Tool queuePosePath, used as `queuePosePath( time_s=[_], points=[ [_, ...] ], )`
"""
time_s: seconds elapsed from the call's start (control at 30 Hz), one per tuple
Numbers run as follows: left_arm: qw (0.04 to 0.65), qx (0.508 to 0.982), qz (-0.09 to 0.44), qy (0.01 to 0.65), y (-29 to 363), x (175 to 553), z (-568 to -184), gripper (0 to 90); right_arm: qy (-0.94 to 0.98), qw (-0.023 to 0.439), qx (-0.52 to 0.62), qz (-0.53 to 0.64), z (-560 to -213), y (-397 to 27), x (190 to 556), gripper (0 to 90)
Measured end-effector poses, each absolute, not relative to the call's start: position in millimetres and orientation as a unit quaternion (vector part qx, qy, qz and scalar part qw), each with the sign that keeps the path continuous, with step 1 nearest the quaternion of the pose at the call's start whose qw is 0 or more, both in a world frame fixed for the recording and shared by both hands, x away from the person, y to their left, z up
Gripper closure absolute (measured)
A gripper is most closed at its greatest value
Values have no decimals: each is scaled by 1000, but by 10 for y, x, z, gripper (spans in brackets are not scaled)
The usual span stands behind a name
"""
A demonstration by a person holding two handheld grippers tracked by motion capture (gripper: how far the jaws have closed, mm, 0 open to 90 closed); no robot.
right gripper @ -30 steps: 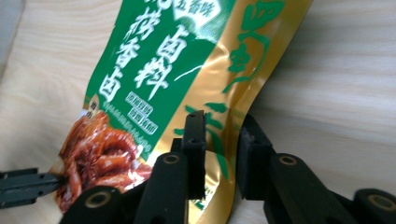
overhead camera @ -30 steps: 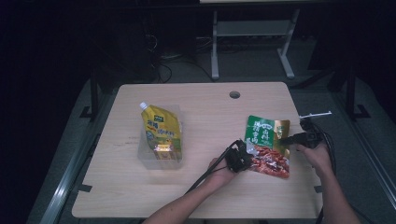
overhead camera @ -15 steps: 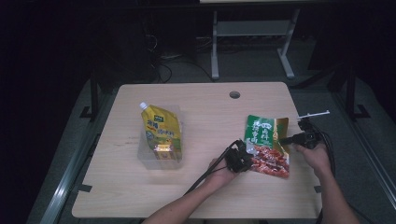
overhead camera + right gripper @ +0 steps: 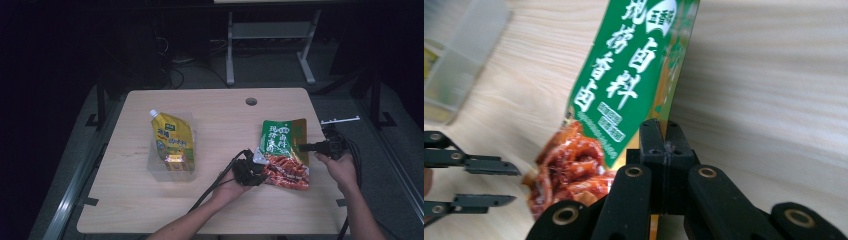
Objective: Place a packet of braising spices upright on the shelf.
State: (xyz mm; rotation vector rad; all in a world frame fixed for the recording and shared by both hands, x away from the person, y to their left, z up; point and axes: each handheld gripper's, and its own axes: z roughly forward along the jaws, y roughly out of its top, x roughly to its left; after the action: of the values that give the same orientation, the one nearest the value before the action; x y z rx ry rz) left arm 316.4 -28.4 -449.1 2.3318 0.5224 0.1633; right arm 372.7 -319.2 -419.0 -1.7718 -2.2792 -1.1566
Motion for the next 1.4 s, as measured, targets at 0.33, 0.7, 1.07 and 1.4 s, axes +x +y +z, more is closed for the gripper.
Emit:
queuePosePath(
  time_s=[0.33,0.7,1.07,1.4],
  points=[
    [378,902,68,196,-105,3023,-4402,647,-756,-21,-511,-408,-3773,-2895,3559,900],
    [393,895,71,198,117,2915,-4361,594,-768,-39,-461,-443,-3534,-2662,3469,900],
    [414,887,63,195,315,2798,-4327,515,-782,-72,-411,-462,-3266,-2389,3370,900],
    [426,885,61,180,441,2672,-4293,438,-793,-76,-383,-467,-3128,-2157,3428,900]
  ],
)
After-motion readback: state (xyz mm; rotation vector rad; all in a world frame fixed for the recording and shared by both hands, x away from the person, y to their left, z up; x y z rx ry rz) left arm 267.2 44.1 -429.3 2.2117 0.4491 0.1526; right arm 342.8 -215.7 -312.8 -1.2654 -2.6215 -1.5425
